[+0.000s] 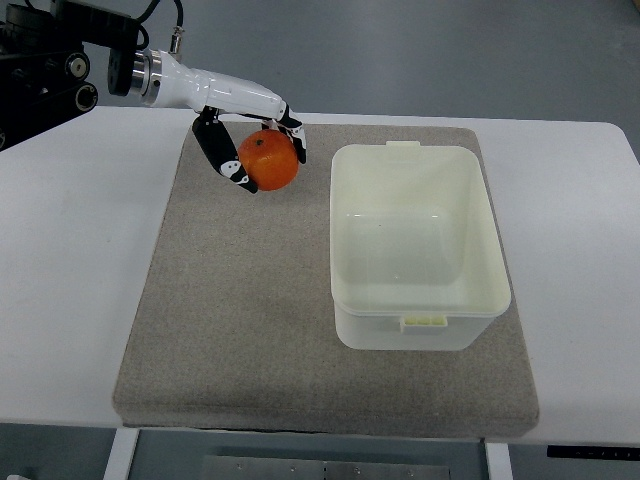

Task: Put orange in box with left hand
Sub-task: 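Lift the orange and carry it over the white box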

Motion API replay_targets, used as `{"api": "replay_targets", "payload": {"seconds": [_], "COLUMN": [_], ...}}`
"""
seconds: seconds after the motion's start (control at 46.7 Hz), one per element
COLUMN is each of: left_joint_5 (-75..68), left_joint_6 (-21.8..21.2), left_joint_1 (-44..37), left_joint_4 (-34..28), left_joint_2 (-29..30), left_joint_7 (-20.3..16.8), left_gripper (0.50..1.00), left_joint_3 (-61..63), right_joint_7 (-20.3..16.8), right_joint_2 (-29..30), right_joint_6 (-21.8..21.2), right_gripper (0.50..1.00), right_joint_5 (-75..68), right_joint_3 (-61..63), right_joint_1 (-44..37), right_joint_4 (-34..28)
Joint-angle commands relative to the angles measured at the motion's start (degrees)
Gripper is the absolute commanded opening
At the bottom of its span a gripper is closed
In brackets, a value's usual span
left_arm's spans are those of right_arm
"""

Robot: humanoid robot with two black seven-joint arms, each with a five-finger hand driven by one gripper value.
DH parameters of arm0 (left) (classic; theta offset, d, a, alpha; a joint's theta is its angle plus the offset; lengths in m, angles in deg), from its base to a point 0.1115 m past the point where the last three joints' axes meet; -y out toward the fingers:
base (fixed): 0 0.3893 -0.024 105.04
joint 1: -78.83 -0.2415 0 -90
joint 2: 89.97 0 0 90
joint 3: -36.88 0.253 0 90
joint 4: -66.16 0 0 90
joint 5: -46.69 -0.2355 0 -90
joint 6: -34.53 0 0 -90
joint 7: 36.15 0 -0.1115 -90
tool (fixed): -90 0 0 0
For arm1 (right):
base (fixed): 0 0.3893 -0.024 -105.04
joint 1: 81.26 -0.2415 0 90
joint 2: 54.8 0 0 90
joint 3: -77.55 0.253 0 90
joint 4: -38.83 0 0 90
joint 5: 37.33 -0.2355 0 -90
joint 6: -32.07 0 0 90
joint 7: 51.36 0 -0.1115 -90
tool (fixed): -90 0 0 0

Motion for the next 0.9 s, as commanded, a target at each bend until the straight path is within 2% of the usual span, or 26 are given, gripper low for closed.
{"api": "replay_targets", "payload": {"seconds": [0.0, 0.15, 0.385, 0.642, 0.877], "left_joint_5": [0.0, -0.09, -0.97, -1.76, -6.24], "left_joint_6": [0.14, 0.23, -0.21, -0.74, -0.82], "left_joint_1": [0.26, 1.4, 2.37, 1.67, -1.05], "left_joint_4": [4.13, 9.94, 10.03, 3.88, 0.81], "left_joint_2": [0.54, 1.25, -0.68, -11.75, -17.38], "left_joint_7": [0.0, 0.0, 0.0, 0.0, 0.0], "left_gripper": [0.5, 0.5, 0.5, 0.5, 0.5], "left_joint_3": [-0.93, -2.51, -5.23, -5.41, -5.23], "right_joint_7": [0.03, 0.03, 0.03, 0.03, 0.03], "right_joint_2": [0.0, 0.0, 0.0, 0.0, 0.0], "right_joint_6": [0.0, 0.0, 0.0, 0.0, 0.0], "right_gripper": [0.926, 0.926, 0.926, 0.926, 0.926], "right_joint_5": [-0.08, 0.01, -0.08, 0.01, -0.08], "right_joint_3": [0.0, 0.0, 0.0, 0.0, 0.0], "right_joint_1": [0.0, 0.0, 0.0, 0.0, 0.0], "right_joint_4": [0.0, 0.0, 0.0, 0.0, 0.0]}}
